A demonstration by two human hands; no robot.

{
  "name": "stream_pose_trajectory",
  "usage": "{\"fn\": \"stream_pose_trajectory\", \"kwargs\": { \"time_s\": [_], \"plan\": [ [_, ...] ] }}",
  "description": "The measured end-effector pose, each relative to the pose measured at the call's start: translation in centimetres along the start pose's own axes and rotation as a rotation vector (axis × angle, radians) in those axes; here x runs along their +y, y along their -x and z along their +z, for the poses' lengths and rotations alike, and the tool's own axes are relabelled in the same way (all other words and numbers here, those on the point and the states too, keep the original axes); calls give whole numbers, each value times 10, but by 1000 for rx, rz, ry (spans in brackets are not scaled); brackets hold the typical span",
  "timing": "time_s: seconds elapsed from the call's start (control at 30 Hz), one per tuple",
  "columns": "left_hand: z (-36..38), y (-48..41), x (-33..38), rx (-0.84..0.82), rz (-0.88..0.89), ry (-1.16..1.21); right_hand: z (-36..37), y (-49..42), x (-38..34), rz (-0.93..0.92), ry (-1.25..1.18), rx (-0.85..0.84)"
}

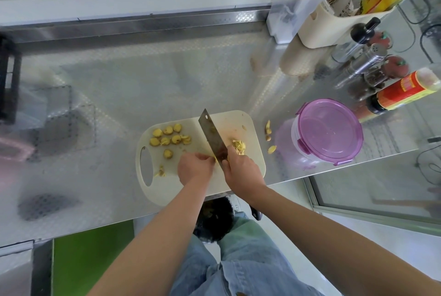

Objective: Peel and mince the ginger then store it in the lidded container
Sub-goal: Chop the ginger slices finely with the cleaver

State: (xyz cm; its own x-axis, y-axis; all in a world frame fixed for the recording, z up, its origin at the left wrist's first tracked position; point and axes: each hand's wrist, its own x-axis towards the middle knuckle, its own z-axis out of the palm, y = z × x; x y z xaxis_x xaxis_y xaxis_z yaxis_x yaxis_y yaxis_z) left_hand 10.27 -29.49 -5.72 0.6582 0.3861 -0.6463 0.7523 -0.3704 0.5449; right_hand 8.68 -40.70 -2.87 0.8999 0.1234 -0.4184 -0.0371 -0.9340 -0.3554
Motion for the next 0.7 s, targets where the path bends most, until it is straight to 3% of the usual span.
{"fn": "stream_pose_trajectory", "kwargs": {
  "time_s": [0.37, 0.7],
  "plan": [
    [0, -1, 1, 0, 6, 7, 6, -7, -9, 42, -45, -30],
    [-1, -3, -4, 2, 16, -5, 6, -14, -3, 31, -100, 61]
  ]
}}
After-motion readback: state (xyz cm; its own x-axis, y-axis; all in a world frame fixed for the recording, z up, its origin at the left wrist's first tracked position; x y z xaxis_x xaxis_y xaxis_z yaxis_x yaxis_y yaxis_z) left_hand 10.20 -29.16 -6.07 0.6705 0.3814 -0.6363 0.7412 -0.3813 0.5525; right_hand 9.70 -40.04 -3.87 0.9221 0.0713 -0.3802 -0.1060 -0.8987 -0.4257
